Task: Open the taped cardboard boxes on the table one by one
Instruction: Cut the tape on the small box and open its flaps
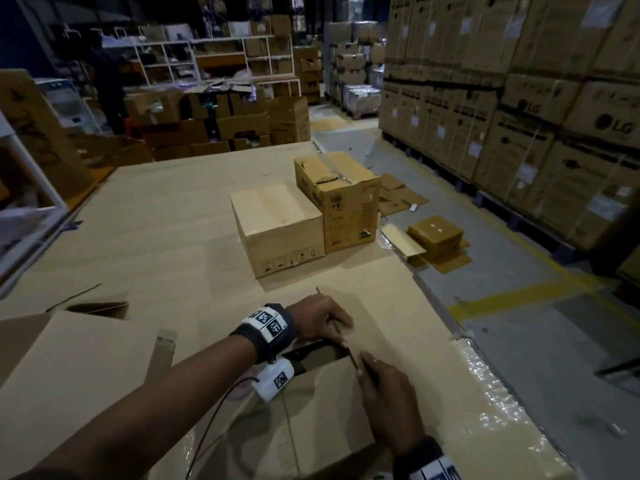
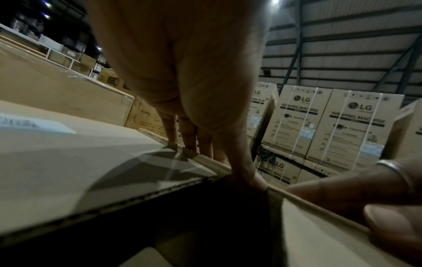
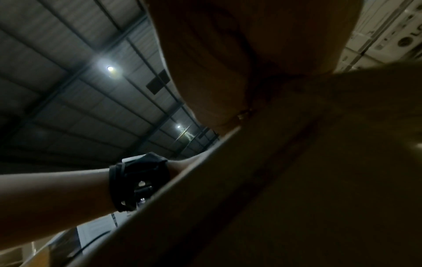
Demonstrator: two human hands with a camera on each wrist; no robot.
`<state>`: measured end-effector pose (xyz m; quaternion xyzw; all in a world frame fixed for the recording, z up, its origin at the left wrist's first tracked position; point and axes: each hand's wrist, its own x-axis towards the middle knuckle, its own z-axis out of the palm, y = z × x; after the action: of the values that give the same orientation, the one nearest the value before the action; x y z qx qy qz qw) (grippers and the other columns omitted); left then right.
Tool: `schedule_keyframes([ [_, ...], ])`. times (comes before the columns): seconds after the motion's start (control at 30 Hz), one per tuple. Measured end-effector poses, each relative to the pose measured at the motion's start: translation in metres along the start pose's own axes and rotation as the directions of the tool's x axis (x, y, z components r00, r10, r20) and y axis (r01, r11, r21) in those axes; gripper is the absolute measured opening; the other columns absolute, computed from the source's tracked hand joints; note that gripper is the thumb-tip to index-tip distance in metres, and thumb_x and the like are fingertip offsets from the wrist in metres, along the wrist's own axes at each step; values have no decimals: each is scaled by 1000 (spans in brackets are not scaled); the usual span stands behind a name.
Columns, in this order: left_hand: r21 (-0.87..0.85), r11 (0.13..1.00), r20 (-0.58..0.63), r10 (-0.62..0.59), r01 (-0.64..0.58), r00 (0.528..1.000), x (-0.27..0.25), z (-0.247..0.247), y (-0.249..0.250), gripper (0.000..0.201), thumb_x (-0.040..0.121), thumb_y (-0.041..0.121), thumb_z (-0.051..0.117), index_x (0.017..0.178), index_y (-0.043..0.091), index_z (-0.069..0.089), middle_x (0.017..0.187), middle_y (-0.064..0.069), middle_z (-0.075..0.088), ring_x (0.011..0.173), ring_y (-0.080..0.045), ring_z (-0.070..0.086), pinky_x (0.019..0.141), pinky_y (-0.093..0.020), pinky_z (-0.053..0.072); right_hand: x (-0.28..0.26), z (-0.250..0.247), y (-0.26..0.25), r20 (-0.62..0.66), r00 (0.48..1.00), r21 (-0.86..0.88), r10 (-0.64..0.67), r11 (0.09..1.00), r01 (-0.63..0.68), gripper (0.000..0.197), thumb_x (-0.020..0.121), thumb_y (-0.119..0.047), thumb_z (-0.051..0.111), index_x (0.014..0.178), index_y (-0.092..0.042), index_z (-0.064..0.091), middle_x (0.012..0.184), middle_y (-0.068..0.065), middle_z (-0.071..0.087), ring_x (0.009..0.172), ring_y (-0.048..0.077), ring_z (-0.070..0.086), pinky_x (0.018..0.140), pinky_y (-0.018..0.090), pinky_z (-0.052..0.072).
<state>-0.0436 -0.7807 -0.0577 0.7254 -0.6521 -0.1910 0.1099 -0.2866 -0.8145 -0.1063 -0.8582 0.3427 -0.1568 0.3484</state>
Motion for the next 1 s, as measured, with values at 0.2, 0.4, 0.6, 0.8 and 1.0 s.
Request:
schedule_keyframes([
  [0.2,1,1000,-6,-10,10,1000,9,11,-11,39,80,44,82,106,16,79,104,-2,78,90,-18,69,71,-19,40,5,11,-3,123,991,-31,59,998,-55,40,107,-25,41,147,-24,49,131,5,63,122,29,55,98,37,42],
  [0.4,3,998,23,-55,55,998,4,8,-5,36,82,44,80,106,17,79,104,-2,77,90,-20,70,75,-25,48,4,10,1,128,990,10,52,998,-54,35,107,-27,44,137,-19,59,121,4,67,112,27,60,94,40,49],
  [0.6,118,992,35,-46,41,998,-27,-21,27,38,90,42,73,122,20,73,117,2,74,103,-17,68,88,-30,53,9,-19,-19,43,998,165,-34,986,27,27,101,-26,58,123,-26,73,115,-7,73,110,15,66,96,36,53],
  [0.8,20,993,109,-117,116,987,-126,-41,67,40,85,49,74,119,28,72,108,7,75,94,-10,67,85,-33,55,-8,-9,-42,114,974,319,-197,935,152,22,93,-30,61,106,-32,79,98,-16,76,93,0,71,80,33,61],
  [1.0,-172,923,-88,-363,345,927,-253,30,89,72,71,53,85,136,33,61,135,14,60,122,-4,54,104,-23,43,-44,25,-48,186,928,240,-324,930,277,23,90,-8,71,108,-19,80,108,-14,75,98,-7,68,88,18,56],
])
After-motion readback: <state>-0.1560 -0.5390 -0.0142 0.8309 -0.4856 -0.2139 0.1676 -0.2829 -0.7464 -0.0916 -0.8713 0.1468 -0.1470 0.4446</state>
